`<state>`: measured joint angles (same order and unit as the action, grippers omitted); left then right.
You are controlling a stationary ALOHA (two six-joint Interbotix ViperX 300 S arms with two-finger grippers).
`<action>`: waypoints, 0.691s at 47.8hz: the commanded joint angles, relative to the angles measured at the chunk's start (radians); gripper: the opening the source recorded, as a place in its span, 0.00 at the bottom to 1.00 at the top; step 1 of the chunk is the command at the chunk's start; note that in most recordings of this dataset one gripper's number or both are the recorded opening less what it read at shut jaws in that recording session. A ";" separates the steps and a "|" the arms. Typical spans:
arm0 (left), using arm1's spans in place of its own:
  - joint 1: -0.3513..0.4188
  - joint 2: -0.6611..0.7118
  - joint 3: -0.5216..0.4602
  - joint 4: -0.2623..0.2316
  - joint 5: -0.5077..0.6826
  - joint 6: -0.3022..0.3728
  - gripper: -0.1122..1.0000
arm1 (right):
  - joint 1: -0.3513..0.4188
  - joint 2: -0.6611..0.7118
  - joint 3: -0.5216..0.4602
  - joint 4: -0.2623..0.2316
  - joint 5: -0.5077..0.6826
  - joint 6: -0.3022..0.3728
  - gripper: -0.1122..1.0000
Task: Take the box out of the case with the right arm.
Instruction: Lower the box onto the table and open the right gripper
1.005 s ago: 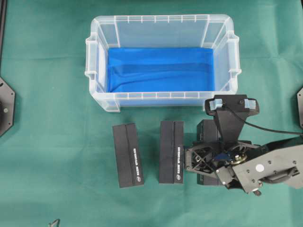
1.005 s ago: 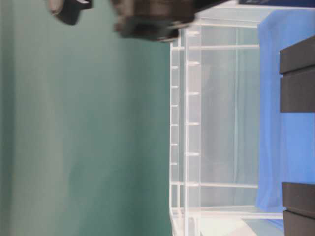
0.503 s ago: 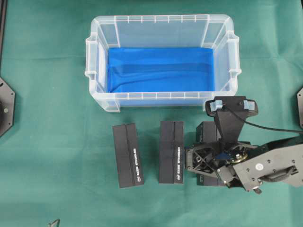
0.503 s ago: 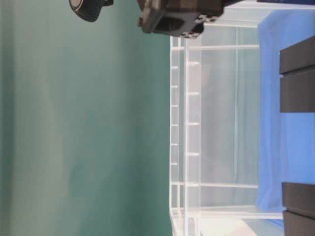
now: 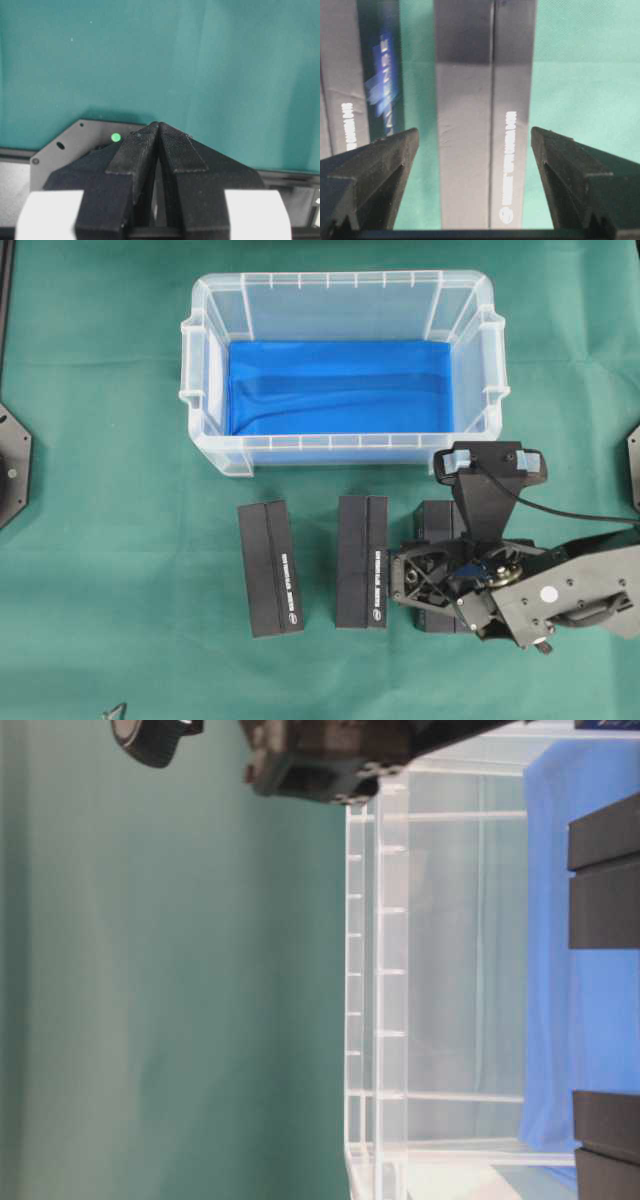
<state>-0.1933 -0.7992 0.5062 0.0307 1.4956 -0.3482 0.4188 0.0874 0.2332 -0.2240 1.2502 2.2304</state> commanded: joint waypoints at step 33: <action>0.003 0.002 -0.011 0.003 -0.005 0.000 0.10 | -0.012 -0.086 -0.394 -0.097 0.472 -0.166 0.90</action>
<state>-0.1933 -0.7992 0.5062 0.0322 1.4956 -0.3467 0.4111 0.0291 -0.1273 -0.3145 1.7012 2.0693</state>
